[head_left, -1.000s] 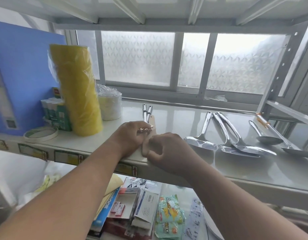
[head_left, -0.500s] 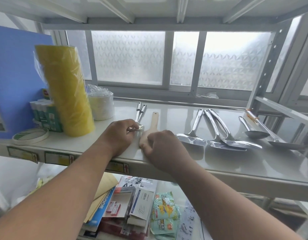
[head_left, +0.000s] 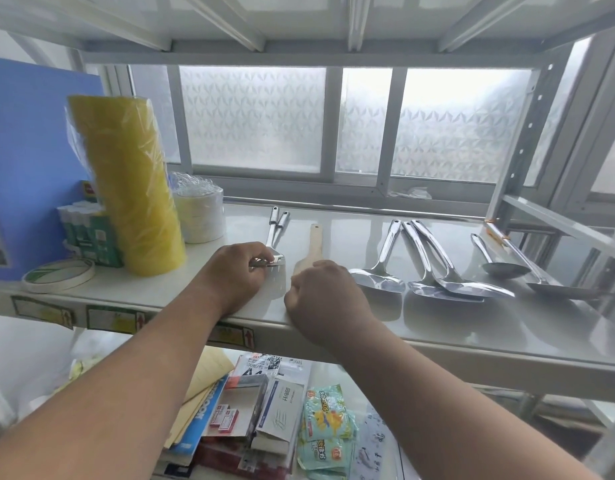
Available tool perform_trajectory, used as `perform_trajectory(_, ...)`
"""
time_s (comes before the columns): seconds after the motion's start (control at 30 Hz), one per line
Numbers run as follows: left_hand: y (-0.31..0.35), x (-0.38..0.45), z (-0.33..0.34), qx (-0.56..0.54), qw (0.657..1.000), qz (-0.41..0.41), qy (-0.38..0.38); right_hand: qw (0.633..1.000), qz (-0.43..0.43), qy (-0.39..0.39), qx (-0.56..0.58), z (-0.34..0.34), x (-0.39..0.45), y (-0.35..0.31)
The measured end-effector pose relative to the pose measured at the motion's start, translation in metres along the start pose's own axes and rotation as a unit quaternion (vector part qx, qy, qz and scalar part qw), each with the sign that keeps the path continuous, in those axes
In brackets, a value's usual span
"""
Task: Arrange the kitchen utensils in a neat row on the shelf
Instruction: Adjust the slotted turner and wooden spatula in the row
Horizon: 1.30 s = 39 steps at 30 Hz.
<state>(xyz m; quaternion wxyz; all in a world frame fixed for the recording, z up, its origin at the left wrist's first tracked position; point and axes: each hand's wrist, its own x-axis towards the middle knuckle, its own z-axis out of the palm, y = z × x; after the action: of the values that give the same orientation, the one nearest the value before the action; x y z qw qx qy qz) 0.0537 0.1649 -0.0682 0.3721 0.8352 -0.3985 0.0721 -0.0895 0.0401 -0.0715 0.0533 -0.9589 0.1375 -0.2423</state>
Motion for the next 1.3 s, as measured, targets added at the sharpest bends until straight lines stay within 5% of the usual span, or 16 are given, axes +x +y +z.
perform_trajectory(0.13, 0.001, -0.001, -0.001, 0.004, 1.000, 0.007, 0.004, 0.995, 0.019, 0.004, -0.095, -0.004, -0.003, -0.005)
perform_trajectory(0.5, 0.000, -0.003, -0.002, -0.020, 0.999, 0.027, 0.006, 0.994, 0.077, -0.016, -0.070, -0.009, -0.006, -0.008)
perform_trajectory(0.93, -0.001, -0.006, -0.005, -0.032, 0.999, 0.030, 0.009, 0.996, 0.033, 0.009, -0.076, -0.011, -0.009, -0.011)
perform_trajectory(1.1, -0.010, -0.003, -0.007, -0.070, 0.996, 0.036, 0.053, 0.996, -0.001, 0.016, -0.089, -0.009, -0.011, -0.012)
perform_trajectory(1.3, -0.017, 0.002, -0.018, -0.059, 0.978, 0.022, 0.197, 0.996, -0.037, -0.009, -0.077, -0.015, 0.003, -0.024)
